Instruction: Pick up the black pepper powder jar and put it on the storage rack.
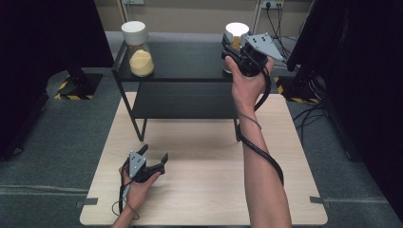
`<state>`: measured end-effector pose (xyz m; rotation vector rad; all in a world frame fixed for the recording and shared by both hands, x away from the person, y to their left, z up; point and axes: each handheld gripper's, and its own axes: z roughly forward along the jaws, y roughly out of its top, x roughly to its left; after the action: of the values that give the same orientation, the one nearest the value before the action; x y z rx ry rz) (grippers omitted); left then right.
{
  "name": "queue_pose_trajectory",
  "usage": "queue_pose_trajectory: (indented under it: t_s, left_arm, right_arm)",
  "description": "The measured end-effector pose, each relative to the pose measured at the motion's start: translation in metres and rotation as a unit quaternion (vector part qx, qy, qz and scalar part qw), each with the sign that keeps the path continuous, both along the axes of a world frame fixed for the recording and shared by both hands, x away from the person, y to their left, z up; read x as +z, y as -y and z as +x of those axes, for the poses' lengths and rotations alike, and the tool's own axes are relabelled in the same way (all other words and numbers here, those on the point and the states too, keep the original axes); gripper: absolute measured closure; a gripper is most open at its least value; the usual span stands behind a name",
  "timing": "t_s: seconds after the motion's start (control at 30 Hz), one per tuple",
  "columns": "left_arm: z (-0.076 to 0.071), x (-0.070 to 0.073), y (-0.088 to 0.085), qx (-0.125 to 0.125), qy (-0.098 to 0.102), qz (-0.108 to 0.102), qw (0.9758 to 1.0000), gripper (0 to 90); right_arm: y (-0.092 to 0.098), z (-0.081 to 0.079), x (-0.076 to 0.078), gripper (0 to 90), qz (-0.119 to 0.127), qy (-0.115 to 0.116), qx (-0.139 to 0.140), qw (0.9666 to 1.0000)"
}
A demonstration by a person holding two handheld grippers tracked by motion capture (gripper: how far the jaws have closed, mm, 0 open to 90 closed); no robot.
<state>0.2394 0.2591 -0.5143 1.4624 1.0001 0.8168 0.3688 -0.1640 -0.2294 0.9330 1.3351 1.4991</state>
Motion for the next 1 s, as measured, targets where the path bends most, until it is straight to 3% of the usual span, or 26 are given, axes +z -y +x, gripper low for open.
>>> queue_pose_trajectory:
  t_s: [0.4, 0.67, 1.0]
  left_arm:
    - [0.000, 0.001, 0.000, -0.001, 0.000, 0.004, 1.0000, 11.3]
    - [0.000, 0.001, 0.000, -0.001, -0.001, 0.006, 1.0000, 11.3]
    - [0.000, 0.001, 0.000, -0.001, -0.002, 0.007, 1.0000, 11.3]
  right_arm:
    - [0.000, 0.000, -0.002, 29.9, 0.004, 0.001, -0.001, 1.0000]
    - [0.007, -0.001, 0.003, 9.7, 0.007, -0.016, 0.011, 0.9998]
    - [0.022, -0.013, -0.003, 7.9, 0.008, -0.015, 0.036, 0.9992]
